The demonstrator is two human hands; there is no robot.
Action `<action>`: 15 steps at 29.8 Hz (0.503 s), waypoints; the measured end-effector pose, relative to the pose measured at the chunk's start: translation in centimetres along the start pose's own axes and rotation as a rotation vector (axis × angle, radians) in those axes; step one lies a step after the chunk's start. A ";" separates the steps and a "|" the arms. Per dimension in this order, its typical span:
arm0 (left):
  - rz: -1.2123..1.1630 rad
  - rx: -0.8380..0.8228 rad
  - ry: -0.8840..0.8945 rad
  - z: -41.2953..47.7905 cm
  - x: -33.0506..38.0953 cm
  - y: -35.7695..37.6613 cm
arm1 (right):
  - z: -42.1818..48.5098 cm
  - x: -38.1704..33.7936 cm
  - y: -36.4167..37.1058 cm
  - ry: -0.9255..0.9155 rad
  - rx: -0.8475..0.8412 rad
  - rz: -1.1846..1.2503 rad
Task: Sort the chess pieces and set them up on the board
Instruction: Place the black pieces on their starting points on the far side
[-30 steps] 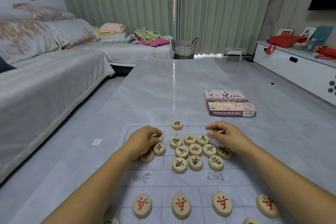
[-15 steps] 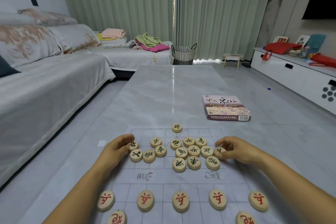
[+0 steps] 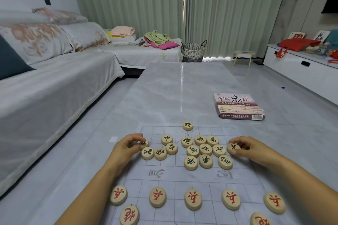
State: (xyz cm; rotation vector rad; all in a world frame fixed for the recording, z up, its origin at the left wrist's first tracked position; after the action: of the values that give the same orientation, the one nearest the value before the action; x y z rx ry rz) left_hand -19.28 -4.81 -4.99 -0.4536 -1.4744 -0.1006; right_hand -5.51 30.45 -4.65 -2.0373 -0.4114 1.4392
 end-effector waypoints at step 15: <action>0.503 -0.443 0.108 -0.6 1.3 1.0 | 0.5 0.1 -0.5 0.053 0.123 0.155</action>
State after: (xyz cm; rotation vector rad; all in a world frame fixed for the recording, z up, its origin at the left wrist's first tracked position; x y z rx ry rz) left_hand -18.23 -3.84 -3.99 -1.1477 -1.1903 -0.0494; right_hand -5.86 31.04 -4.45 -2.0398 -0.1420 1.4587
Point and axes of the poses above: each hand's wrist, its own z-axis towards the middle knuckle, its own y-axis out of the palm, x = y × z, the point moved 5 cm from there along z, towards the middle knuckle, and after that the axes turned 1 degree about y, right-handed, at the moved point
